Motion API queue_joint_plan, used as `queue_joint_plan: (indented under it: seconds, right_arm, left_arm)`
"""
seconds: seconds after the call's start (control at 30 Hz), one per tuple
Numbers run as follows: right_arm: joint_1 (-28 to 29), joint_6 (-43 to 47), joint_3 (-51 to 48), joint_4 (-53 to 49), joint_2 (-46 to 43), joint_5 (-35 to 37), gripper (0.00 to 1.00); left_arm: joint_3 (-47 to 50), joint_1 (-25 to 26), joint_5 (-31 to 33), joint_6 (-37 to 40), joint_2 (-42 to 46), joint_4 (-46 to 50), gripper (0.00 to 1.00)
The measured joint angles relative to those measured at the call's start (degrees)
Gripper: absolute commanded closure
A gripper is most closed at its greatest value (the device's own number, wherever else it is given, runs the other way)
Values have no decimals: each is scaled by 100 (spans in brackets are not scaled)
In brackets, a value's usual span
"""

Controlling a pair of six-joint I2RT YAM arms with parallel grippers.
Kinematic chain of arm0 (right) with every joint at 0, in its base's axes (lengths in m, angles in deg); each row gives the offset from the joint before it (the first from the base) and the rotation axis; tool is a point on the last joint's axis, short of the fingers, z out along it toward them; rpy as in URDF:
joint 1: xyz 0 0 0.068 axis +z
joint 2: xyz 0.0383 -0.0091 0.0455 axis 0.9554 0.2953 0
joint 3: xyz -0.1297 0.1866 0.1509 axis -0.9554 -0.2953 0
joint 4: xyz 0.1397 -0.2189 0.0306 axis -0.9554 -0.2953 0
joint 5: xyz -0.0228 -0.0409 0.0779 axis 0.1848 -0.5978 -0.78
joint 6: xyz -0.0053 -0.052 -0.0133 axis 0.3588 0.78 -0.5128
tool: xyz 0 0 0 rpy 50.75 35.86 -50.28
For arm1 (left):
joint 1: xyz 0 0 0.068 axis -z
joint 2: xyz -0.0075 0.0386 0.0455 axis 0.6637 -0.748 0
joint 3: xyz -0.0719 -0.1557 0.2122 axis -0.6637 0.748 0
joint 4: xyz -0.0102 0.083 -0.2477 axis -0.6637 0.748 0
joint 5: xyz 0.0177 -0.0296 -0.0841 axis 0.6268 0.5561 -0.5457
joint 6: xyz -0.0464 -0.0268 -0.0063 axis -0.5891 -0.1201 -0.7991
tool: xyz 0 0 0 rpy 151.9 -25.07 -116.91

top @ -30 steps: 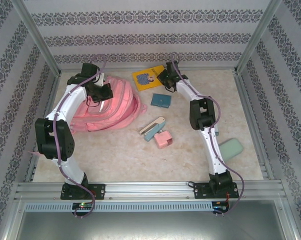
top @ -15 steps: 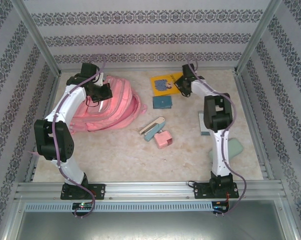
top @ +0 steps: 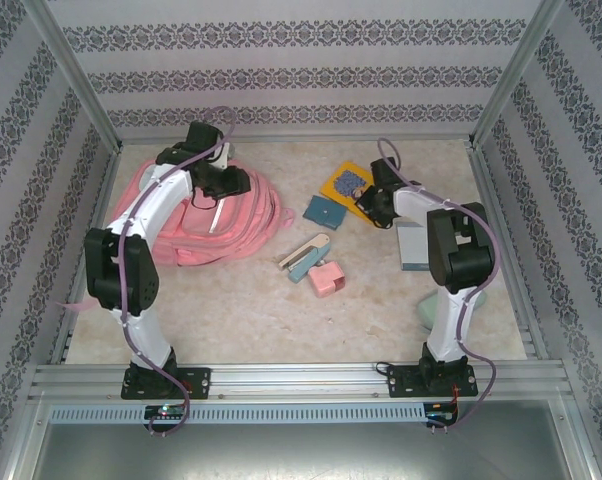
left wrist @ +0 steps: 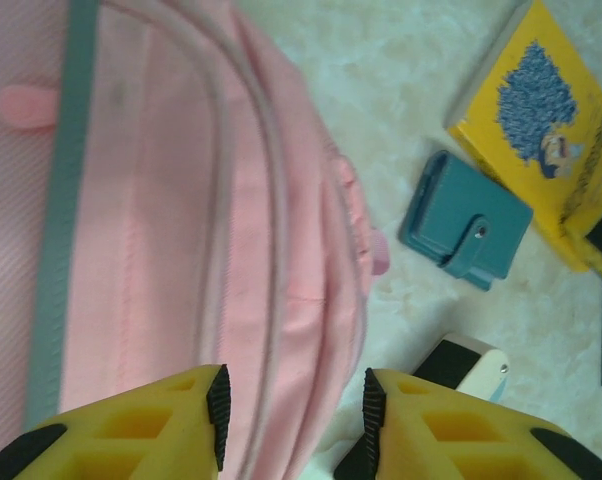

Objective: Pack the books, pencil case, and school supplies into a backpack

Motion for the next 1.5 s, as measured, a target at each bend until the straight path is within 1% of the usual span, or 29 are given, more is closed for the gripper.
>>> queue_joint_plan:
  seconds: [0.13,0.23,0.37,0.47,0.63,0.77,0.87,1.0,1.07,1.13,1.2,1.33,1.4,1.5]
  right_arm:
    - [498,-50,-61,55,-39,-190,100]
    - [833,-46,74,-57,28,-433,100]
    - [1051,81,433,-323,175,-697,100]
    - [927,306,697,-555,173,-710,100]
    - [345,734,977,-761,146,-706,100]
    - [-68,1213,977,-940,61,-638,79]
    - [-201,1615,977,-1093,-9,-535,68]
    - [-302,1989,979,-1294,-22,-494,59]
    - [-334,2111,973,-1351,-22,-485,57]
    - [-369,2192,938,-1355,-22,-472,57]
    - [-372,2234,885,-1360,-20,-470,56]
    - [-369,2267,835,-1360,15,-474,56]
    - [-369,2271,833,-1357,68,-507,56]
    - [-369,2264,708,-1279,111,-599,57]
  left_arm:
    - [-144,236,-44,-81,-164,-81,58]
    - [-177,385,-85,-144,-256,-175,58]
    - [-181,546,-210,-291,-444,-361,58]
    - [-199,710,-264,-400,-647,-479,59]
    - [-570,951,-463,-590,-1250,-629,60]
    - [-1366,1095,-549,-739,-2000,-664,59]
    - [-1985,1169,-634,-898,-2557,-728,58]
    - [-2761,1196,-654,-1032,-3257,-719,54]
    - [-3152,1202,-675,-1093,-3598,-706,54]
    - [-3379,1202,-715,-1130,-3851,-697,54]
    - [-3442,1207,-772,-1152,-4006,-654,54]
    - [-3333,1252,-820,-1154,-4037,-555,55]
    - [-3038,1300,-820,-1152,-3943,-610,55]
    - [-2361,1318,-822,-1152,-3543,-822,55]
